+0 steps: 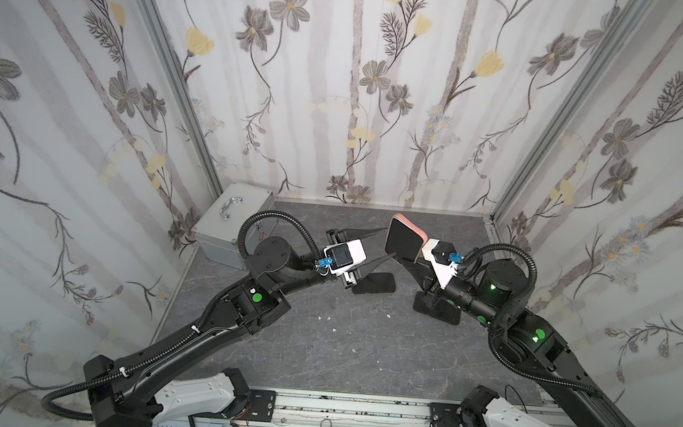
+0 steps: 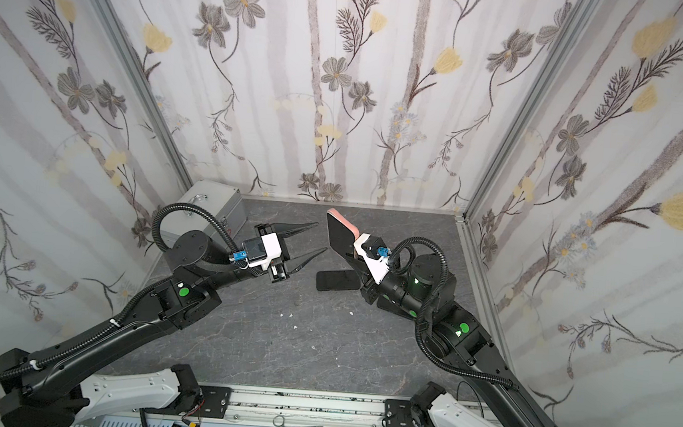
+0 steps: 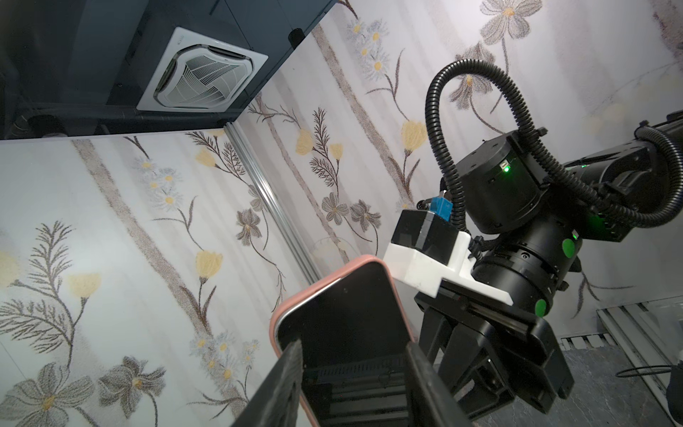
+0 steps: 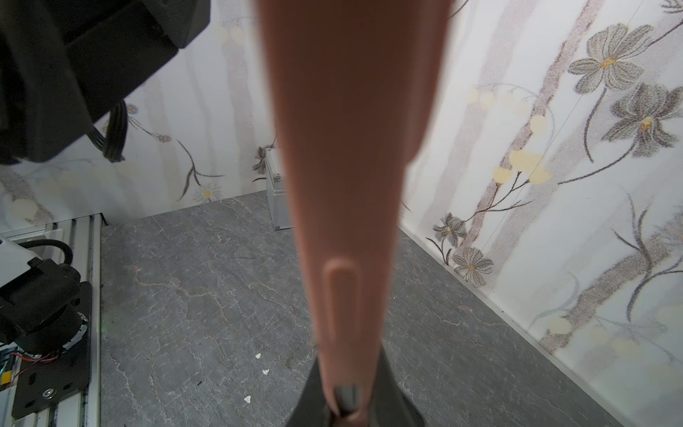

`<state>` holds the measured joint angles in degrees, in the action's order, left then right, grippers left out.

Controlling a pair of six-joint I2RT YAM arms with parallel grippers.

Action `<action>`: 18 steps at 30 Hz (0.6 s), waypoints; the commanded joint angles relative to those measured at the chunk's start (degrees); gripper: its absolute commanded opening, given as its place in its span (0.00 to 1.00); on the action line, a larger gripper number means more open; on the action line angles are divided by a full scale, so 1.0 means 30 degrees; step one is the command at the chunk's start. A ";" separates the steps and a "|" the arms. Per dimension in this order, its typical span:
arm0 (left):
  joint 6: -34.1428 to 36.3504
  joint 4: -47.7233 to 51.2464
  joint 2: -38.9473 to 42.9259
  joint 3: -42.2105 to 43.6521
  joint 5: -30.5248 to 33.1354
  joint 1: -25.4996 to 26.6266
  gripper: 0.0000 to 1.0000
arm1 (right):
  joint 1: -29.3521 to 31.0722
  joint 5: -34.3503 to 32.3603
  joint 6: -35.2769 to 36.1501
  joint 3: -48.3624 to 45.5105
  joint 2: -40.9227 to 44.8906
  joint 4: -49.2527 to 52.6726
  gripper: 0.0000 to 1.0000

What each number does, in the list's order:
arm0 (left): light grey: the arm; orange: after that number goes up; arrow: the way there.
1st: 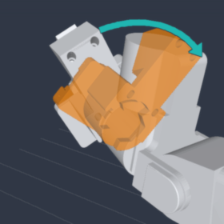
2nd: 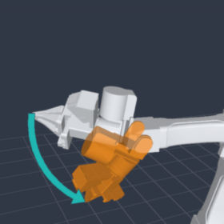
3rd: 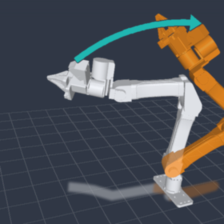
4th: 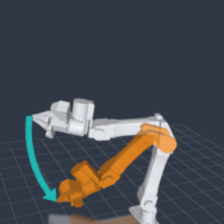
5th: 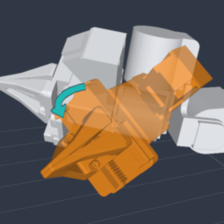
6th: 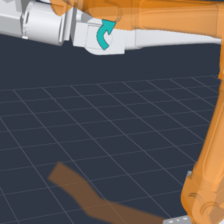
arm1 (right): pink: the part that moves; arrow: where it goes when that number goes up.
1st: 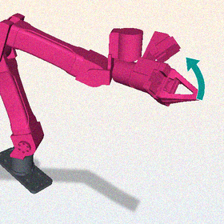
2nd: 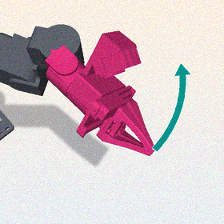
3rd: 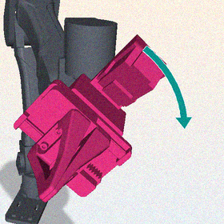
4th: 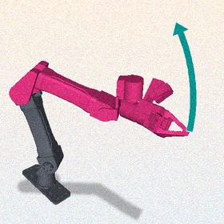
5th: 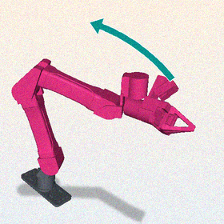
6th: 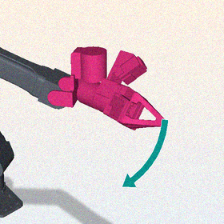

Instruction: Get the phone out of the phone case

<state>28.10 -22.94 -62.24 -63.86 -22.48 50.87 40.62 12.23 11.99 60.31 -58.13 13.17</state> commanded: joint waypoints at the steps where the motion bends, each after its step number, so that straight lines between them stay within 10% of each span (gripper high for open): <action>1: 0.0211 -0.0319 0.0004 -0.0159 0.0311 -0.0021 0.47 | 0.0111 0.0722 0.0449 0.0161 0.0040 -0.0717 0.00; 18: 0.0041 -0.0344 0.0093 -0.0189 0.0662 -0.0004 0.44 | 0.0495 0.0858 0.0660 0.0019 0.0048 -0.0528 0.00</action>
<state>28.08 -22.72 -62.11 -63.86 -20.64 50.85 41.91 14.63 12.73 60.20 -57.89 13.45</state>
